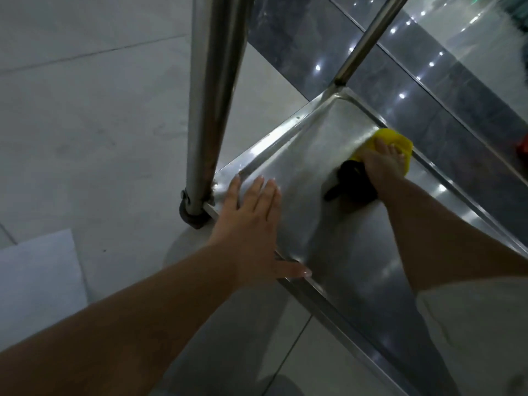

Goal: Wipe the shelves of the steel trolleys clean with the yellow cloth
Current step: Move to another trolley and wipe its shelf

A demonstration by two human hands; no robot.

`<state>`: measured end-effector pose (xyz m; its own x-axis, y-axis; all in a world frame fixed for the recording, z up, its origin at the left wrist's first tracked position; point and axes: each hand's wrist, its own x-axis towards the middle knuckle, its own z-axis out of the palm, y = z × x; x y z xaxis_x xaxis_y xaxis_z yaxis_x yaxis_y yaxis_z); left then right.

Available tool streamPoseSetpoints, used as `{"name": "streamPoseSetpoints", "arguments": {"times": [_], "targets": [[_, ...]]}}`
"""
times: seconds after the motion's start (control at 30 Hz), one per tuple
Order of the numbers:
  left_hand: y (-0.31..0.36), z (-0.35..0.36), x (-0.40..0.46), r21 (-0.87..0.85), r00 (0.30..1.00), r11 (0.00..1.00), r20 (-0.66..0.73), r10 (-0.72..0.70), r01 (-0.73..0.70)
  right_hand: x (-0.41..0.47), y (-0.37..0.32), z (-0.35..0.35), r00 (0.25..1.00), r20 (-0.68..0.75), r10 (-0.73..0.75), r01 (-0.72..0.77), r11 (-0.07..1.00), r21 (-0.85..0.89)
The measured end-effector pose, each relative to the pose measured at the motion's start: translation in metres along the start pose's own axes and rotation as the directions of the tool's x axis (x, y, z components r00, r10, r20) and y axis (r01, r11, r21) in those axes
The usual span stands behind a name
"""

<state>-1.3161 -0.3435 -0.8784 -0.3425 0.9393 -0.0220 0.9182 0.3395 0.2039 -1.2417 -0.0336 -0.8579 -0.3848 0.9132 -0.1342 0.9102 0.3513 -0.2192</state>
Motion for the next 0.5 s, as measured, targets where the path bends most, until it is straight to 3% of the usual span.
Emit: {"name": "streamPoseSetpoints", "arguments": {"times": [0.13, 0.27, 0.4, 0.5], "targets": [[-0.003, 0.000, 0.000, 0.005, 1.000, 1.000, -0.025, -0.011, 0.011, -0.019, -0.066, 0.018, 0.953, 0.068, -0.296, 0.292, 0.954, 0.066], [-0.001, -0.005, -0.005, -0.056, 0.986, 0.986, -0.055, -0.159, 0.156, -0.094, -0.069, 0.026, 0.863, 0.072, -0.500, 0.492, 0.865, 0.101], [0.006, -0.007, -0.014, -0.155, 0.960, 0.952, -0.054, -0.275, 0.264, -0.178, -0.014, 0.017, 0.807, 0.041, -0.589, 0.569, 0.794, 0.211], [0.007, -0.006, -0.016, -0.159, 0.963, 0.953, -0.040, -0.267, 0.258, -0.210, 0.019, 0.013, 0.847, 0.054, -0.530, 0.510, 0.836, 0.201]]}}
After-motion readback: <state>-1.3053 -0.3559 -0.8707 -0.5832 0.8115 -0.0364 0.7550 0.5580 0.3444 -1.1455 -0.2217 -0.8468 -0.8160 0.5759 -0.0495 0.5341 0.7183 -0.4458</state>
